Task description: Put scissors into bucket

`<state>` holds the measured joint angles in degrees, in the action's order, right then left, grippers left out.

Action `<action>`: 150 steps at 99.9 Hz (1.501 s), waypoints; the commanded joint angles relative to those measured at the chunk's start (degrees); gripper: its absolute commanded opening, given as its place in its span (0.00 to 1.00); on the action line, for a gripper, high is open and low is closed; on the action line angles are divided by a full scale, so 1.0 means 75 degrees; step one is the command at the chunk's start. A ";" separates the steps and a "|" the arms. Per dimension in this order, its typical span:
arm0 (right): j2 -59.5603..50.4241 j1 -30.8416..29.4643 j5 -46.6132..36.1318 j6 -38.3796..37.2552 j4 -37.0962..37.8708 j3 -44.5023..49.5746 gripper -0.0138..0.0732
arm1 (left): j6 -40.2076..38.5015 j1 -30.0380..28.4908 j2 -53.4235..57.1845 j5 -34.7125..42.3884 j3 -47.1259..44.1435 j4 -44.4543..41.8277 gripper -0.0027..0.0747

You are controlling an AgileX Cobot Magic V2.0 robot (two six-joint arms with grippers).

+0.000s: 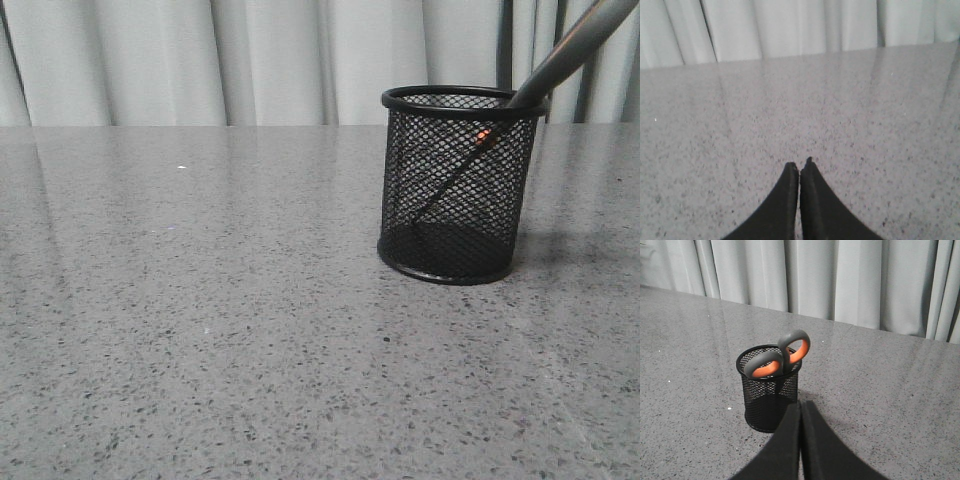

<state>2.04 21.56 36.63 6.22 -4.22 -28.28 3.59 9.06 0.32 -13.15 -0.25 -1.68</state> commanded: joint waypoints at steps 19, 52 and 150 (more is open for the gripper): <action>0.0182 -0.0025 -0.0644 0.0052 0.0066 -0.0192 0.09 | -0.0002 -0.0037 0.0211 -0.0380 -0.0342 0.0116 0.01; 0.0182 -0.0025 -0.0644 0.0052 0.0066 -0.0192 0.09 | -0.0002 -0.0037 0.0211 -0.0380 -0.0342 0.0116 0.01; 0.0098 -0.2333 -0.5559 0.0052 0.0748 0.3616 0.09 | -0.0002 -0.0037 0.0211 -0.0380 -0.0342 0.0116 0.01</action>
<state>2.04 6.02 5.61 6.22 2.19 -3.32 3.68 8.83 0.32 -19.05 -0.25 -1.42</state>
